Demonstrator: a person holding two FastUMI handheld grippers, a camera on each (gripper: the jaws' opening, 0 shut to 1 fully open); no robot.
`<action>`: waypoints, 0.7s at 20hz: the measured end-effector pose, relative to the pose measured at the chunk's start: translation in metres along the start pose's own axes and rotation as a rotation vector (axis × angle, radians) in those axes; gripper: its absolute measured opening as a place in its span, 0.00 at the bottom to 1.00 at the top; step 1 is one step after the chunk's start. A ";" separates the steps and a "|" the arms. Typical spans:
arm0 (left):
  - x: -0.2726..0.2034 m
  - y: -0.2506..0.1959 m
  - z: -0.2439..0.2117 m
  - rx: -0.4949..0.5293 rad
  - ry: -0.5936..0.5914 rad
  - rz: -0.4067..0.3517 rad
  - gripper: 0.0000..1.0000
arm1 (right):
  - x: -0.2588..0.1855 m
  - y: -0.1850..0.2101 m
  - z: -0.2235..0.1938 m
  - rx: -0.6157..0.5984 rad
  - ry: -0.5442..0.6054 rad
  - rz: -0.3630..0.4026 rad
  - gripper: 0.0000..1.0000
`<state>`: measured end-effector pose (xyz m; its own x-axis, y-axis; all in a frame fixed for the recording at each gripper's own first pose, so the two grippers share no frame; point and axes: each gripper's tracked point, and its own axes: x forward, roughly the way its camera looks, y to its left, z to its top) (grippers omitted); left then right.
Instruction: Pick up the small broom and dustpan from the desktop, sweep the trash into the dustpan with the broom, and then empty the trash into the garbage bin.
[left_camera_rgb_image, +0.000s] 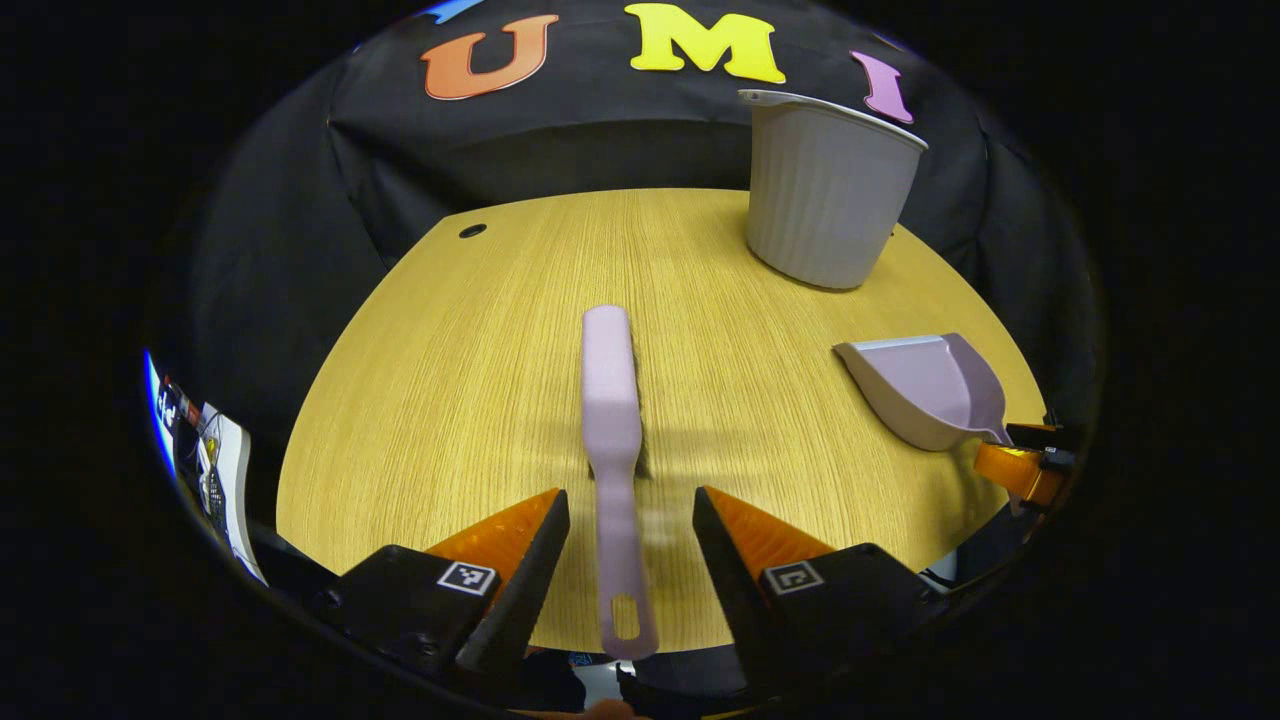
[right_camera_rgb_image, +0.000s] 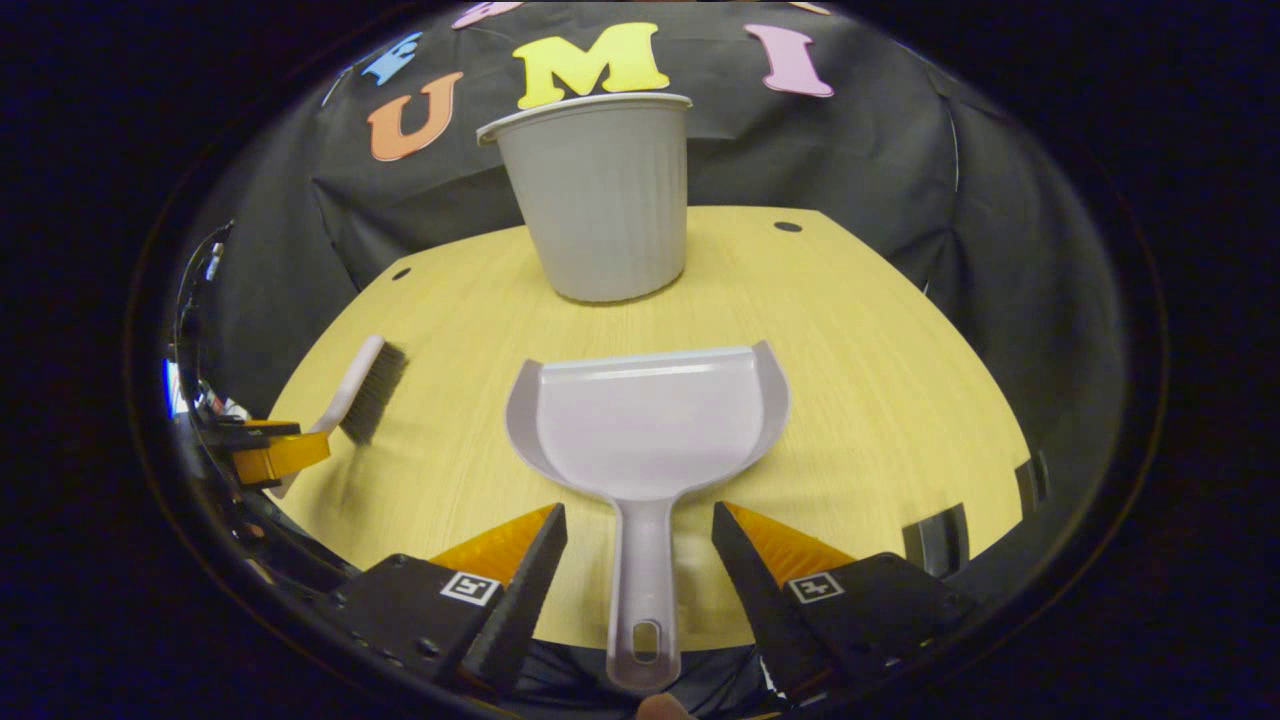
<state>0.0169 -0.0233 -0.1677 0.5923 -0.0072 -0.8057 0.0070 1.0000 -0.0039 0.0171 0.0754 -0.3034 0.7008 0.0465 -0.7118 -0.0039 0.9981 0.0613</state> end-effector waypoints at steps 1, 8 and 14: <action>-0.004 0.001 0.004 -0.007 -0.014 0.008 0.93 | -0.005 0.000 0.002 0.002 -0.017 0.013 0.90; -0.078 0.001 0.065 0.006 -0.400 0.105 0.96 | -0.077 -0.013 0.068 -0.055 -0.446 0.014 0.96; -0.122 -0.026 0.092 -0.006 -0.759 0.132 0.98 | -0.119 -0.033 0.089 -0.008 -0.770 -0.039 0.95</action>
<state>0.0189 -0.0485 -0.0150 0.9784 0.1141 -0.1725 -0.1053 0.9927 0.0593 -0.0027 0.0329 -0.1589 0.9993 -0.0268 -0.0256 0.0278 0.9988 0.0392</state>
